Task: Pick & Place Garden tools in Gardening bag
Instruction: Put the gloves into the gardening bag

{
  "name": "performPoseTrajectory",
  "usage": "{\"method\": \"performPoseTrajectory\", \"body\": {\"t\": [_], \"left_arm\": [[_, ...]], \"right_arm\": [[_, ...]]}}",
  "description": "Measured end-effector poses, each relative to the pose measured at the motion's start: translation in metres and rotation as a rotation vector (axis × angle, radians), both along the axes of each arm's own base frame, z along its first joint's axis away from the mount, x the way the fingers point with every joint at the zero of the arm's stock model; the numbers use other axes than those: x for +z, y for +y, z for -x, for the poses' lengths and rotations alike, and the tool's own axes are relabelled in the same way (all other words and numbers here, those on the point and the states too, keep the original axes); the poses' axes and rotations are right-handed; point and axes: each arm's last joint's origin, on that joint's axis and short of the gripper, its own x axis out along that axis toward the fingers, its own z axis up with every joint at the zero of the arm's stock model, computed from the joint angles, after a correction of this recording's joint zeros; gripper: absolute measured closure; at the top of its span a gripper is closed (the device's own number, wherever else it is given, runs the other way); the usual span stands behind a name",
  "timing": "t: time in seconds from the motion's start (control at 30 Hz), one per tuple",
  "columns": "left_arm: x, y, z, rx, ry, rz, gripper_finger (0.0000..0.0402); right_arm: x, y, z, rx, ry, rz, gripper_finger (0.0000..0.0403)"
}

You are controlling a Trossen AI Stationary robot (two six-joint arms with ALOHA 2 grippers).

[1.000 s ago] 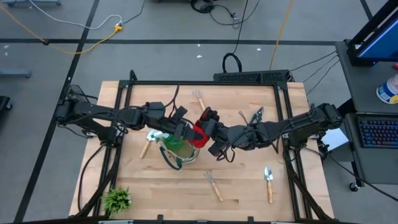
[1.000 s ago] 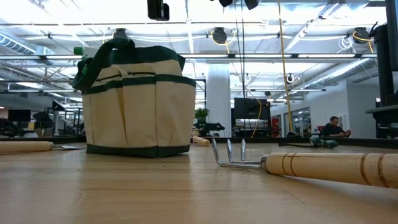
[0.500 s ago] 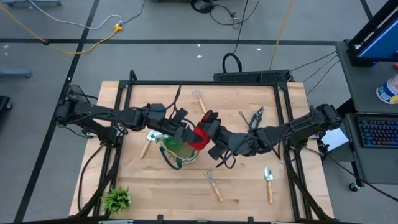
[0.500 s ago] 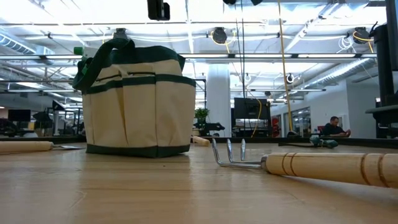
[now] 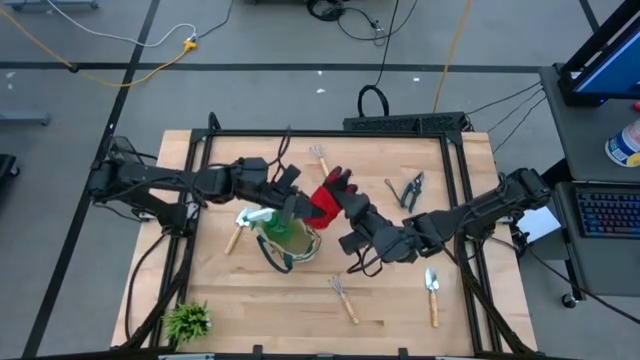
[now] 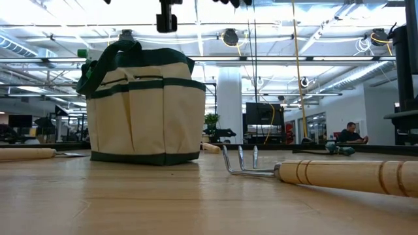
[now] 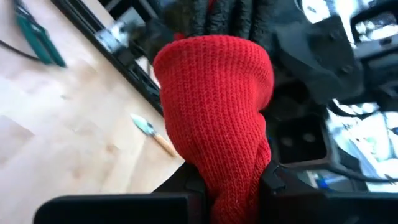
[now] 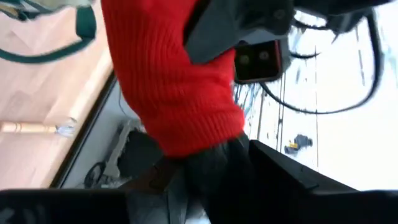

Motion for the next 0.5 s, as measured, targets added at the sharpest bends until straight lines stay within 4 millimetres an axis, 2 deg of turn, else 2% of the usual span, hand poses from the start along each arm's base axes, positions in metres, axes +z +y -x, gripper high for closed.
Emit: {"method": "performPoseTrajectory", "body": {"t": [0.27, 0.5], "left_arm": [[0.005, 0.035, 0.013, 0.131, 0.009, -0.086, 0.0350], [0.028, 0.061, 0.040, 0.267, -0.067, -0.234, 0.0350]], "right_arm": [[0.000, 0.011, 0.007, -0.042, -0.085, -0.071, 0.0250], [-0.001, 0.013, 0.011, -0.126, -0.186, -0.136, 0.0250]]}}
